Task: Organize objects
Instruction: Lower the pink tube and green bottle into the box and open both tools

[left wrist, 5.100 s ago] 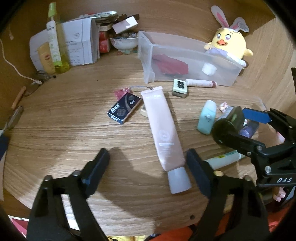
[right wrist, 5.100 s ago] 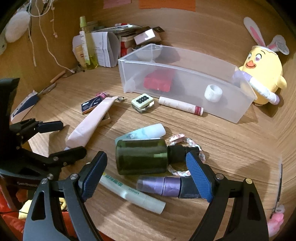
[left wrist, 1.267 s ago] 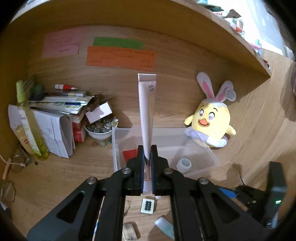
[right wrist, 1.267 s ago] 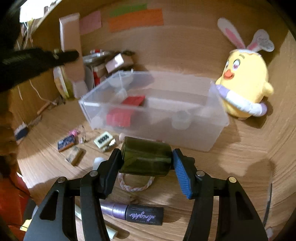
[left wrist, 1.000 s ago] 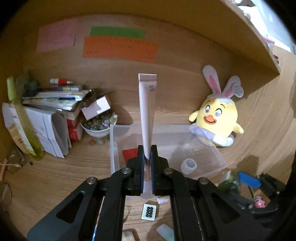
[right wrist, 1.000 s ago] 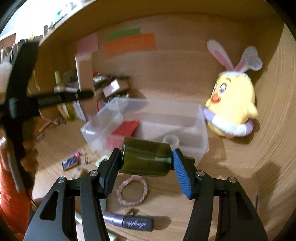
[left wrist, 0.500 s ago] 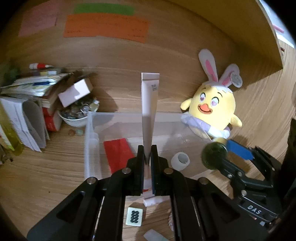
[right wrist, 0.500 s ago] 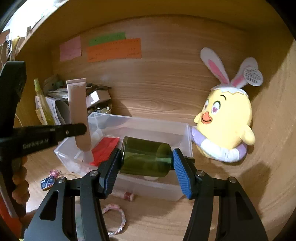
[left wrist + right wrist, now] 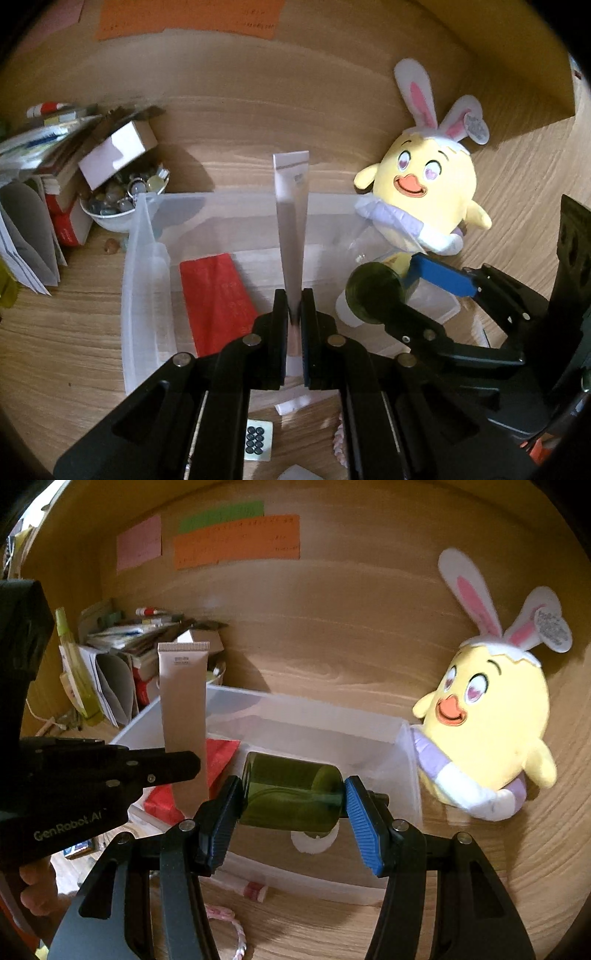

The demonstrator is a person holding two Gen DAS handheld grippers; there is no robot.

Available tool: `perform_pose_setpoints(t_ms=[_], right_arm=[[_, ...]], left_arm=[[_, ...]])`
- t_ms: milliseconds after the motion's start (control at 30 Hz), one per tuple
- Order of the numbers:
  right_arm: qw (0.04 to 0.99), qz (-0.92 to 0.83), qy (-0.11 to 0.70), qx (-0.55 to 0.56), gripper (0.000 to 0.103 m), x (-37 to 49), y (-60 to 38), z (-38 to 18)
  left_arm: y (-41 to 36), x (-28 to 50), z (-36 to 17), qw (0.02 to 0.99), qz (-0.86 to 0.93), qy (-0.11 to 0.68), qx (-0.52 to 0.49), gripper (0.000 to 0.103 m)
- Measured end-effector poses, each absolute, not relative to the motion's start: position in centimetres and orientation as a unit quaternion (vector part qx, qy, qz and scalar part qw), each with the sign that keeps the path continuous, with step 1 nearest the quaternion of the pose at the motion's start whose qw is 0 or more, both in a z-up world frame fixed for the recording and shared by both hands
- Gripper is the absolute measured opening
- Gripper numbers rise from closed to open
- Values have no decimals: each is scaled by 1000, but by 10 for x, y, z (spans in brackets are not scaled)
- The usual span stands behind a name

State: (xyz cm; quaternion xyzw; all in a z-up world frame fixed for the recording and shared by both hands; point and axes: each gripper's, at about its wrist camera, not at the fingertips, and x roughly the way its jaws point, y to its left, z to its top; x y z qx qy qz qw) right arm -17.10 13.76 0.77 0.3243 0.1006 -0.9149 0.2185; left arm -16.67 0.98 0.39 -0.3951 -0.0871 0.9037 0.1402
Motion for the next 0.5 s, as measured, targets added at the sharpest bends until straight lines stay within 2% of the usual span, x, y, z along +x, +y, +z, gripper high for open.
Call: perform_pose_setpoints(t_ms=[233,300,367,500], right_arm=[[214,-910,112,337,53,-175,133,-4],[212,-909,115,340,53,-176,132,-6],[210,-908,116,343,53,-178,133,-8],[207,-908,120,344,54,-178,133,-11]], left_arm=[[-4,-175,-5,122,902,-101,-403,6],[-8,-175,-5,115,902,-103,-403,9],[-12,-176,-6,109,902,-105,-405,18],[-13,-171,-4,100,905,-95,-401,21]])
